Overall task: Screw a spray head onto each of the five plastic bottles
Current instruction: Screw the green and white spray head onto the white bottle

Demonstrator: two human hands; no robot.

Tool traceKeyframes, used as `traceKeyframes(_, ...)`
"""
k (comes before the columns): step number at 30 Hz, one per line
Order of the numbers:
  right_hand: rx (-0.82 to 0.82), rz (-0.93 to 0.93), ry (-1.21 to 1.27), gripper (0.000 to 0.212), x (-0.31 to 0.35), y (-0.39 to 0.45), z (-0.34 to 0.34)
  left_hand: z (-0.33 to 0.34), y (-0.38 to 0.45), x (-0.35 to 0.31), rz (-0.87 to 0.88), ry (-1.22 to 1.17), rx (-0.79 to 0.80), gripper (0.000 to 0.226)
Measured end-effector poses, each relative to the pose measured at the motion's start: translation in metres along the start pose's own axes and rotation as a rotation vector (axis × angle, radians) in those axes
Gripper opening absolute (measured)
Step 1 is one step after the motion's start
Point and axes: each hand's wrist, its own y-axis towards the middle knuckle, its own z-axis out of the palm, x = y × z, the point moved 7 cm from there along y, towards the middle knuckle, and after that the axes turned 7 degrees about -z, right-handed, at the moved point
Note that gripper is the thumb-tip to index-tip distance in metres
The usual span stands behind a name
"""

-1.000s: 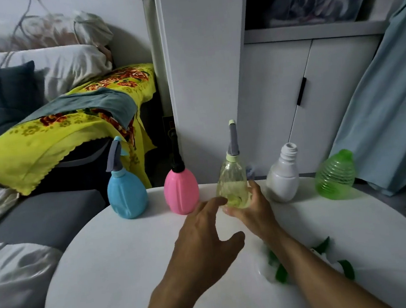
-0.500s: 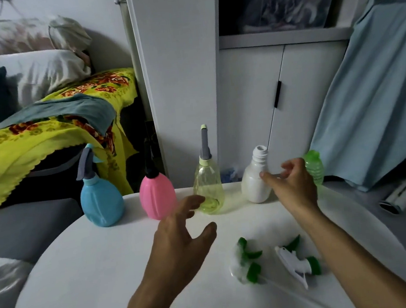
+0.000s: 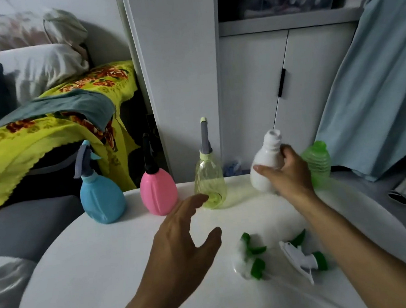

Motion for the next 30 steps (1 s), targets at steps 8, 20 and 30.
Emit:
traceKeyframes(8, 0.348, -0.171, 0.296, 0.072, 0.101, -0.130, -0.036, 0.007, -0.010, -0.020, 0.029, -0.248, 0.137, 0.108)
traceKeyframes(20, 0.615, -0.308, -0.872, 0.034, 0.049, -0.156, 0.006, -0.001, -0.013, 0.005, -0.072, 0.036, -0.024, 0.061)
traceKeyframes(30, 0.590, -0.299, -1.037, 0.039, 0.019, -0.169, 0.043, -0.006, -0.014, 0.005, 0.008, 0.155, -0.103, 0.065)
